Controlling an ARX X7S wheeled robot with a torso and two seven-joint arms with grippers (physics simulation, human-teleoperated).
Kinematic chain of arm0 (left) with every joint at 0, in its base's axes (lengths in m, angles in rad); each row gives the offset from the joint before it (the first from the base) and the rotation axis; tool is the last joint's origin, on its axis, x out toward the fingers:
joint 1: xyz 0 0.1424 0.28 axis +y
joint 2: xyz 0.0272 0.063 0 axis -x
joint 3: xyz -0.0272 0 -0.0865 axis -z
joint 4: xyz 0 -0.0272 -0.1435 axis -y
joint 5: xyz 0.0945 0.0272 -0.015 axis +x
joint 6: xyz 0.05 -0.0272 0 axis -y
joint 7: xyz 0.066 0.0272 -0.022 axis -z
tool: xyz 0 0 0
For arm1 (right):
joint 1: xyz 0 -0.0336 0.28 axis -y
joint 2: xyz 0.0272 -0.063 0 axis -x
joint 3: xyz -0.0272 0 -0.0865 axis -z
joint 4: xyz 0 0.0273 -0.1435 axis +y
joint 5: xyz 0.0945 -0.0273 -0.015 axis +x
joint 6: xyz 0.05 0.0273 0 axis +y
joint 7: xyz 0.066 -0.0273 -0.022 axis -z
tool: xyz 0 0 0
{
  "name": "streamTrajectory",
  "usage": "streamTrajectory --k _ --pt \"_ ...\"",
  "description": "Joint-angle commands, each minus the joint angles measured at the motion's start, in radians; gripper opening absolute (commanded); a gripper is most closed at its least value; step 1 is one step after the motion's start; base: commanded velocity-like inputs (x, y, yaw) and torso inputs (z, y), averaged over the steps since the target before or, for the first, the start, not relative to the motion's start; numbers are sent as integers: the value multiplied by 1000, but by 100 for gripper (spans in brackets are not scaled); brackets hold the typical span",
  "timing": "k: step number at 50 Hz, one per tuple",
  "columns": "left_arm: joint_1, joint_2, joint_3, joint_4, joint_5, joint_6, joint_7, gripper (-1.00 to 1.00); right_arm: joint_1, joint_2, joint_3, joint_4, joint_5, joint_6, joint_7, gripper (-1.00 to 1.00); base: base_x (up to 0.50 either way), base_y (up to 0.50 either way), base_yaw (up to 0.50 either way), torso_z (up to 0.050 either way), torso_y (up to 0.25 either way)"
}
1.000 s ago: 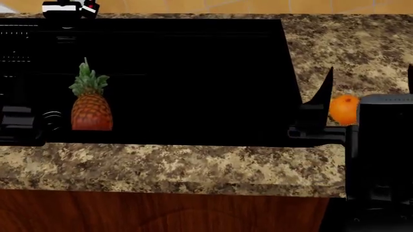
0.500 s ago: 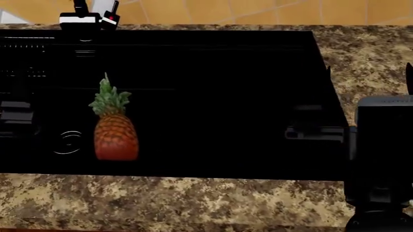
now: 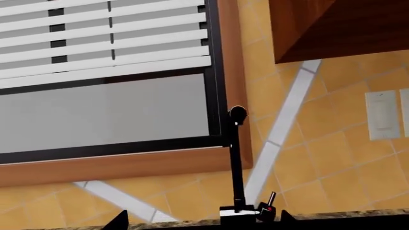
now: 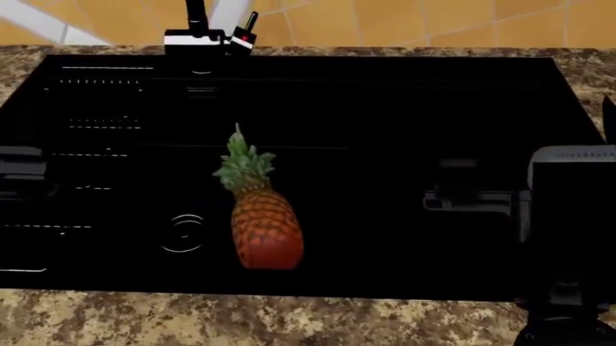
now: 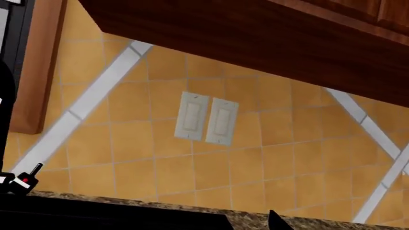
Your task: Turn the sink spout to the left.
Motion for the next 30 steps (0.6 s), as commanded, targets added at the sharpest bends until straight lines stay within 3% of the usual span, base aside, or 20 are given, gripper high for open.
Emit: streamTrajectory --k 1,30 --pt "-1 -5 -2 1 -5 1 -2 100 8 0 -6 -1 1 7 4 100 129 434 0 0 0" --pt "-29 -5 20 -7 -12 -12 -12 100 -11 5 16 4 11 -1 20 100 124 436 0 0 1"
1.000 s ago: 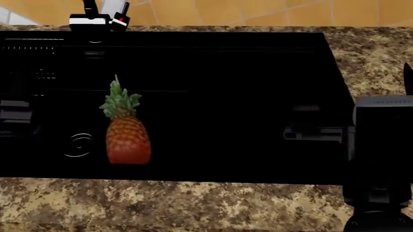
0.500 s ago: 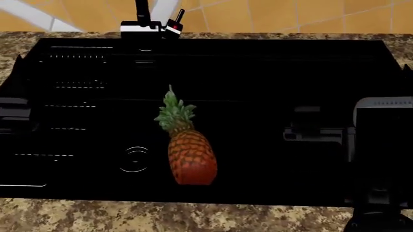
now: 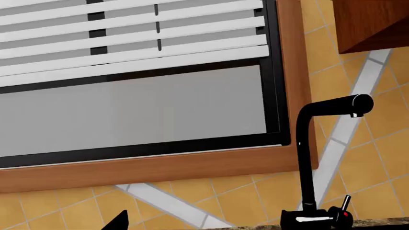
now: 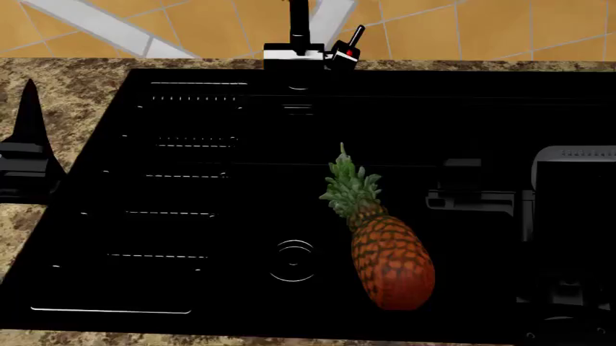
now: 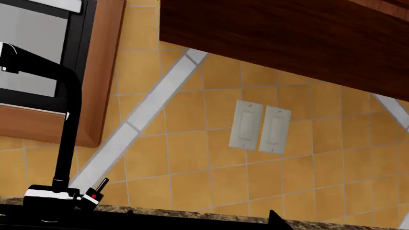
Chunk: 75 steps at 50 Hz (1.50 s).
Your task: Turn the sink spout to the left.
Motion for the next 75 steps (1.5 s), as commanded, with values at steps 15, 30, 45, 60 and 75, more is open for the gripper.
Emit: streamTrajectory --k 15,30,45,60,75 --pt "-14 0 12 -10 -9 3 -4 100 -17 5 8 0 1 -9 15 100 103 436 0 0 0" --pt "-18 -4 14 -7 -14 1 -8 100 -18 7 6 6 1 -8 22 100 98 351 0 0 0" --pt "-21 -6 21 -14 -16 2 -12 100 -12 6 9 4 15 -5 20 100 99 201 0 0 0" --pt "-13 -7 22 -19 -22 16 -12 100 -17 5 3 7 16 -6 26 100 153 0 0 0 0" --pt "-1 -6 28 -39 -21 41 -12 100 30 4 4 -48 18 98 60 100 0 0 0 0 1"
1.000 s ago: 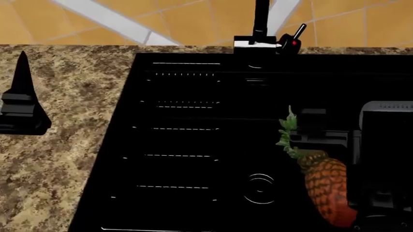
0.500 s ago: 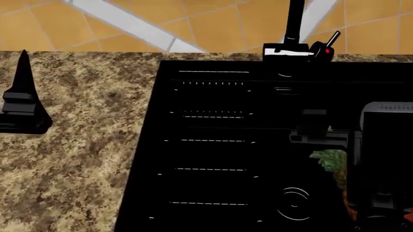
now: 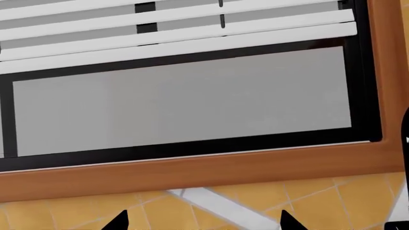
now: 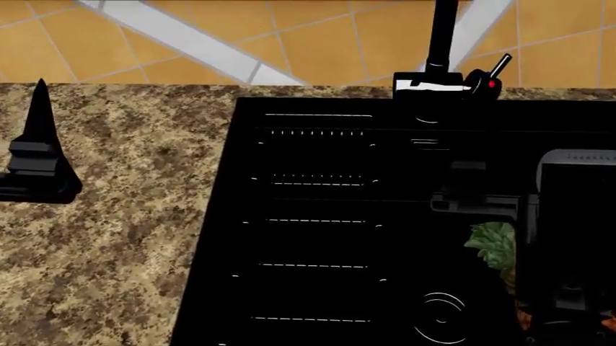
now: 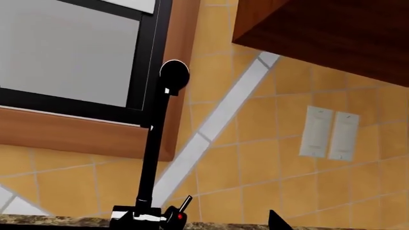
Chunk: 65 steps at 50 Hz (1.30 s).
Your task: Turn the sink spout to the left.
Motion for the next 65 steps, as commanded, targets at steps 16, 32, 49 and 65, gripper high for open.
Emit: streamTrajectory --k 16,32,49,65 --pt "3 -4 12 -36 0 31 0 100 239 -5 -17 -90 44 301 27 100 0 0 0 0 0" --pt "-7 4 35 -58 2 42 -1 100 380 -40 -15 -60 91 378 13 100 0 0 0 0 0" --pt "-18 1 40 -63 -1 41 -4 100 417 -40 -30 -64 100 407 16 100 0 0 0 0 0" --pt "-13 -17 79 -41 24 50 -7 100 435 -42 -50 -8 91 365 16 100 0 0 0 0 0"
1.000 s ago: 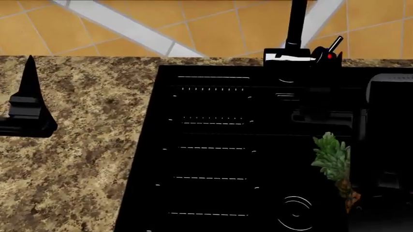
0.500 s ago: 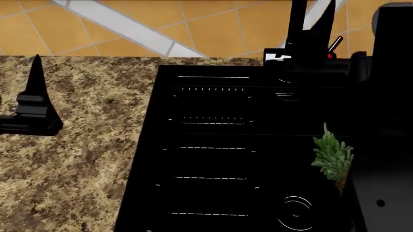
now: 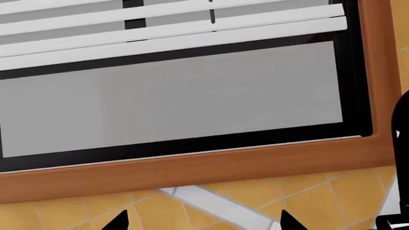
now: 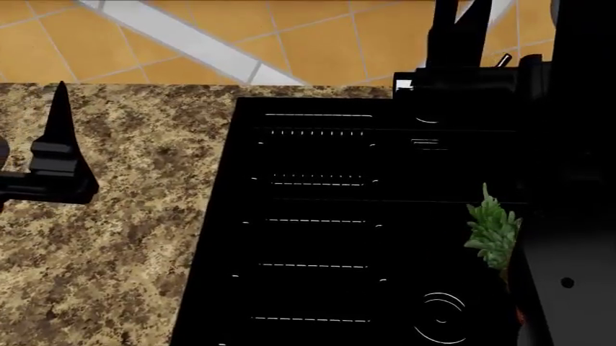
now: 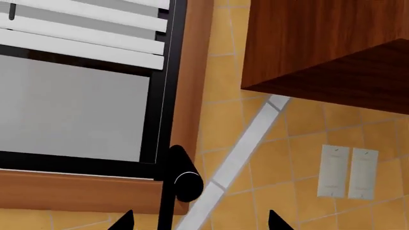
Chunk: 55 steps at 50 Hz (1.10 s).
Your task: Turn the sink spout to the left.
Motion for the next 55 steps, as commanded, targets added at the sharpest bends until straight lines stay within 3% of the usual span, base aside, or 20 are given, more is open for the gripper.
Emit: streamTrajectory --k 1,35,55 --pt "3 -15 35 17 30 6 -8 100 29 7 -42 62 -18 -43 -6 100 0 0 0 0 0" --pt "-5 -23 54 3 23 -8 -10 100 172 -38 -109 483 -61 -303 -54 100 0 0 0 0 0" --pt "-8 -27 58 6 19 -16 -19 100 206 -49 -101 609 -51 -317 -56 100 0 0 0 0 0"
